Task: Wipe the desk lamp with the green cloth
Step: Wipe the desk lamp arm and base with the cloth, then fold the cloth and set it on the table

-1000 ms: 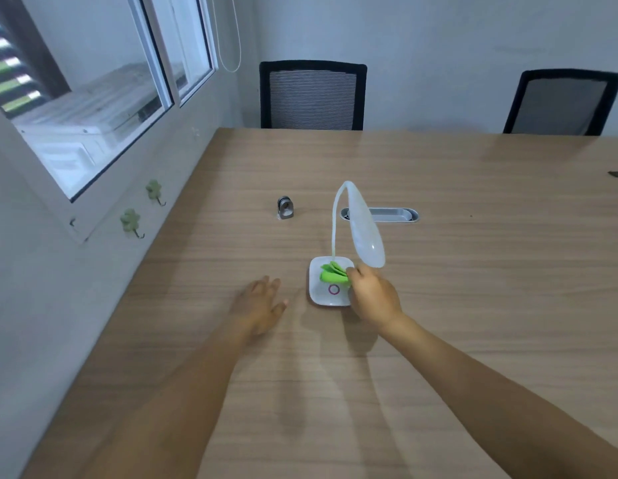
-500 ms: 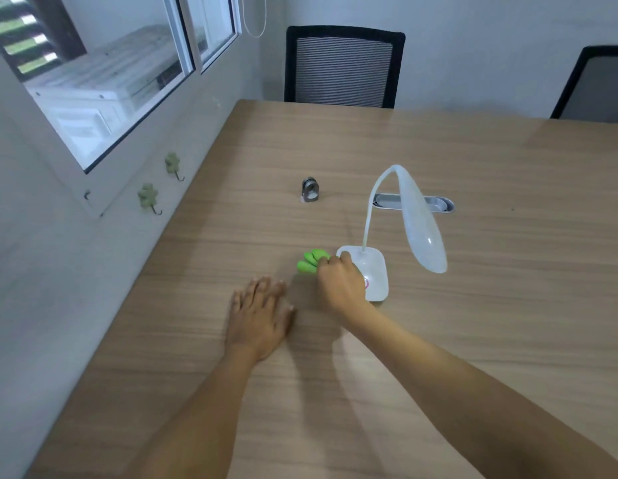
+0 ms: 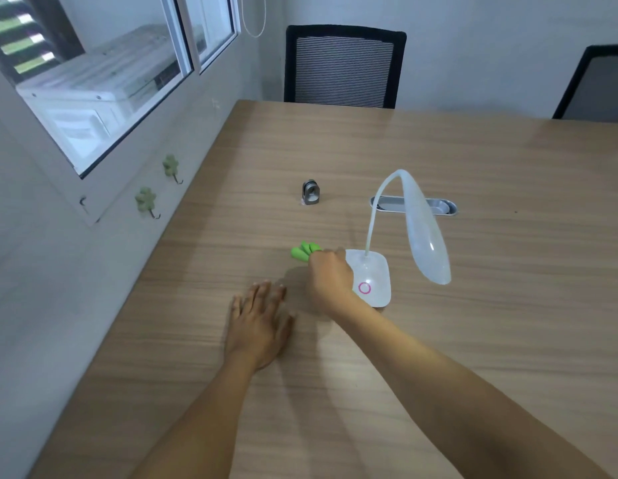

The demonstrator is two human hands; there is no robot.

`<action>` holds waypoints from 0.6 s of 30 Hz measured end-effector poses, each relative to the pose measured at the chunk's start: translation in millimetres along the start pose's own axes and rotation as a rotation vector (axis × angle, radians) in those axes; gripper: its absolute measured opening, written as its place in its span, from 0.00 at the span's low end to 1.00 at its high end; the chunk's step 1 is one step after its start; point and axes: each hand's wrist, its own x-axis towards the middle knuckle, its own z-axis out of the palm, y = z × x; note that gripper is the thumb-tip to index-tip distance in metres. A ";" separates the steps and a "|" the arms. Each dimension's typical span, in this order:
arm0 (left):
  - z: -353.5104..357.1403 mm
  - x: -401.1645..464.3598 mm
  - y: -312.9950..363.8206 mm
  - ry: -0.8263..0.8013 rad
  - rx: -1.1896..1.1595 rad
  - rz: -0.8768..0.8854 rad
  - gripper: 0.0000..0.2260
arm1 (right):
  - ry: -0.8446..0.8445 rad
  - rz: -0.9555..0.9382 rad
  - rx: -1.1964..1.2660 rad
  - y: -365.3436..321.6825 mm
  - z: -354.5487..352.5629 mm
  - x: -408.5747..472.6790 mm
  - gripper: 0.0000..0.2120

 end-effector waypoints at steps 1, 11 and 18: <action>0.2 0.1 -0.2 -0.004 0.007 -0.001 0.30 | 0.027 0.019 0.005 3.3 -5.0 1.7 0.18; -1.1 -0.1 -0.9 -0.012 0.048 -0.004 0.31 | -0.031 0.062 -0.028 26.6 9.2 -9.6 0.12; -19.6 5.7 4.6 -0.184 -0.035 -0.087 0.36 | -0.012 -0.059 0.289 51.4 -22.1 -31.5 0.09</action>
